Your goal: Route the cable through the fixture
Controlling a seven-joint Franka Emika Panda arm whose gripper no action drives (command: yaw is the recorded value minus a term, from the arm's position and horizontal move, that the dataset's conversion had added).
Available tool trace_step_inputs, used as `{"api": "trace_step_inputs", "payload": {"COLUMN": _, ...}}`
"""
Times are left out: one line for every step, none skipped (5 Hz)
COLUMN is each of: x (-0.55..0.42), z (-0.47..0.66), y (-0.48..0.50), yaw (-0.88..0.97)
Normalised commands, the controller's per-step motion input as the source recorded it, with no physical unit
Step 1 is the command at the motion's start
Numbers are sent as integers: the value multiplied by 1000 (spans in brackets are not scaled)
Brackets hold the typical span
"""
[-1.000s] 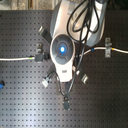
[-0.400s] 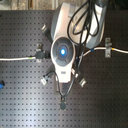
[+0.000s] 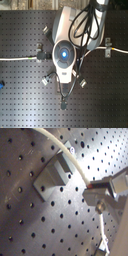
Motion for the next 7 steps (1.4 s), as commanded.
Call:
{"api": "trace_step_inputs", "payload": {"x": 57, "z": 124, "y": -29, "yaw": -140}}
{"api": "trace_step_inputs", "payload": {"x": 1, "z": 96, "y": -112, "yaw": -109}}
{"api": "trace_step_inputs", "payload": {"x": -149, "z": 129, "y": -187, "yaw": 0}}
{"api": "trace_step_inputs", "payload": {"x": -185, "z": 168, "y": -57, "yaw": 0}}
{"api": "trace_step_inputs", "payload": {"x": -185, "z": 173, "y": -2, "yaw": 0}}
{"api": "trace_step_inputs", "payload": {"x": -187, "z": 476, "y": 169, "yaw": 54}}
{"api": "trace_step_inputs", "payload": {"x": -118, "z": 449, "y": 279, "yaw": 94}}
